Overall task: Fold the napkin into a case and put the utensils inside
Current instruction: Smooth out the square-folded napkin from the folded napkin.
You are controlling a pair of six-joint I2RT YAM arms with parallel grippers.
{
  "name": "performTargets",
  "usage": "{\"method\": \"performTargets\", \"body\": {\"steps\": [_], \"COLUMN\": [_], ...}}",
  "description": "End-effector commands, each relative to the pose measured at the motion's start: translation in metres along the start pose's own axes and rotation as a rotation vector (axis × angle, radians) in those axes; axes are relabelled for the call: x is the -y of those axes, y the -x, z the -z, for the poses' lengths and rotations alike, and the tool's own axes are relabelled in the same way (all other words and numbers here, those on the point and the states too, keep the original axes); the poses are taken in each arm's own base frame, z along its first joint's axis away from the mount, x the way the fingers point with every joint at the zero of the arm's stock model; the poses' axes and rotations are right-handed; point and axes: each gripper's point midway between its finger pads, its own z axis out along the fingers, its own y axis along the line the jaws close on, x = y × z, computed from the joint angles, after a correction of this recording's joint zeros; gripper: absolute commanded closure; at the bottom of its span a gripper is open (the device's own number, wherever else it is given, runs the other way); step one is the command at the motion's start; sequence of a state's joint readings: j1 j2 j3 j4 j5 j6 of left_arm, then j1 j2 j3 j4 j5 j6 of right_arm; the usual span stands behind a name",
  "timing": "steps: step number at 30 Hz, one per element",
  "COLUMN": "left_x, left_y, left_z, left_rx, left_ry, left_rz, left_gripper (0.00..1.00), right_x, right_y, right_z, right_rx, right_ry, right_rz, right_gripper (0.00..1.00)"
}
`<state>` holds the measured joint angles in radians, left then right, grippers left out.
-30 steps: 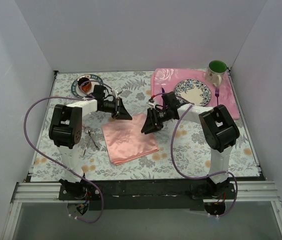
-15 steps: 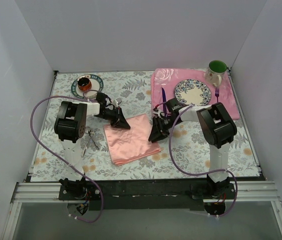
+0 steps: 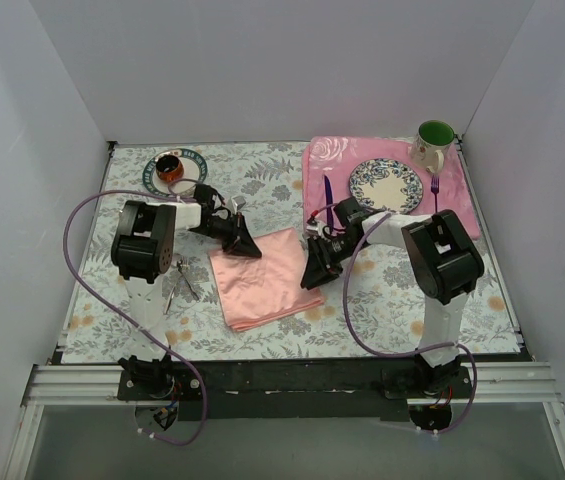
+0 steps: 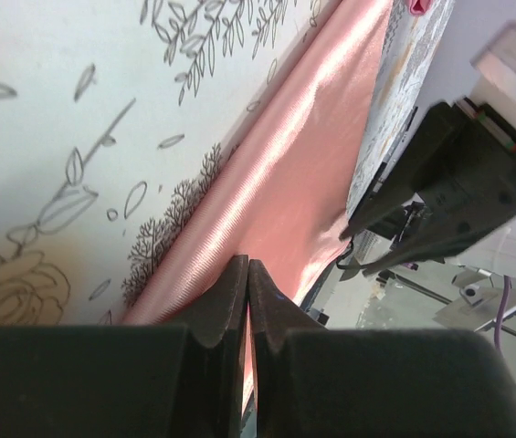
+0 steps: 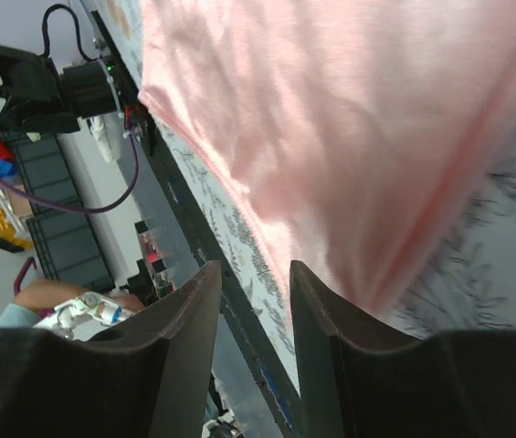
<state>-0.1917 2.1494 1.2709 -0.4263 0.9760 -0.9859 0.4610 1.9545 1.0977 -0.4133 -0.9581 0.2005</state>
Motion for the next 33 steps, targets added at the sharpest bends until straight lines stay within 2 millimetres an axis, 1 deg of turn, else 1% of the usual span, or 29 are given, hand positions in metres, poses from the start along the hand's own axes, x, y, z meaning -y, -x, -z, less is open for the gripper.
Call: {"method": "performTargets", "body": {"steps": [1,2,4,6,7,9,10,13,15,16,17,21,23,24,26,28,29,30,31,32,33], "left_x": [-0.017,-0.019,-0.021,-0.023,-0.024,-0.027,-0.027,-0.03,-0.032,-0.033,-0.035,-0.039,-0.038,-0.037,-0.03,-0.013,-0.006,0.004,0.017,0.026,0.035], "left_y": [0.014,0.014,0.013,0.013,0.012,0.013,0.013,0.014,0.015,0.016,0.017,0.02,0.021,0.02,0.019,0.019,0.019,0.018,0.018,0.017,0.016], "left_z": [-0.001,0.0,0.0,0.0,0.0,0.001,0.002,0.003,0.003,0.004,0.004,0.01,0.011,0.011,0.012,0.016,0.017,0.019,0.024,0.027,0.03], "left_rx": [0.013,0.011,0.005,0.004,0.003,0.006,0.006,0.01,0.012,0.015,0.016,0.03,0.029,0.027,0.022,0.024,0.024,0.017,0.023,0.022,0.023], "left_ry": [0.077,0.083,0.094,0.103,0.105,0.108,0.11,0.115,0.117,0.118,0.118,0.122,0.115,0.111,0.08,0.023,0.0,-0.041,-0.071,-0.093,-0.117], "left_rz": [-0.053,-0.05,-0.055,-0.056,-0.054,-0.052,-0.051,-0.048,-0.043,-0.041,-0.038,-0.031,-0.038,-0.04,-0.055,-0.093,-0.108,-0.121,-0.147,-0.16,-0.176], "left_gripper": [1.0,1.0,1.0,1.0,1.0,1.0,1.0,1.0,1.0,1.0,1.0,1.0,1.0,1.0,1.0,1.0,1.0,1.0,1.0,1.0,0.99], "right_x": [-0.045,-0.043,-0.033,-0.019,-0.011,0.0,0.007,0.02,0.029,0.03,0.032,0.034,0.031,0.028,0.01,-0.018,-0.029,-0.047,-0.061,-0.071,-0.08], "right_y": [0.003,0.003,-0.001,-0.008,-0.016,-0.024,-0.033,-0.044,-0.055,-0.059,-0.068,-0.075,-0.073,-0.067,-0.058,-0.045,-0.041,-0.038,-0.037,-0.038,-0.039], "right_z": [0.001,-0.001,-0.007,-0.012,-0.013,-0.013,-0.013,-0.011,-0.011,-0.011,-0.012,-0.01,-0.011,-0.011,-0.009,0.0,0.004,0.012,0.018,0.023,0.028], "right_rx": [-0.001,-0.004,-0.022,-0.047,-0.063,-0.071,-0.083,-0.09,-0.105,-0.111,-0.124,-0.115,-0.119,-0.113,-0.105,-0.059,-0.046,-0.022,-0.019,-0.02,-0.013], "right_ry": [0.071,0.068,0.058,0.044,0.033,0.024,0.016,-0.006,-0.028,-0.025,-0.025,-0.031,-0.013,0.002,0.089,0.179,0.202,0.231,0.277,0.298,0.316], "right_rz": [0.131,0.119,0.08,0.043,0.02,-0.018,-0.045,-0.098,-0.138,-0.158,-0.188,-0.204,-0.21,-0.201,-0.171,-0.062,-0.016,0.077,0.123,0.145,0.205], "right_gripper": [0.55,0.55,0.55,0.55,0.55,0.55,0.55,0.55,0.55,0.55,0.55,0.53,0.52,0.52,0.49,0.46,0.4,0.37,0.33,0.27,0.25]}}
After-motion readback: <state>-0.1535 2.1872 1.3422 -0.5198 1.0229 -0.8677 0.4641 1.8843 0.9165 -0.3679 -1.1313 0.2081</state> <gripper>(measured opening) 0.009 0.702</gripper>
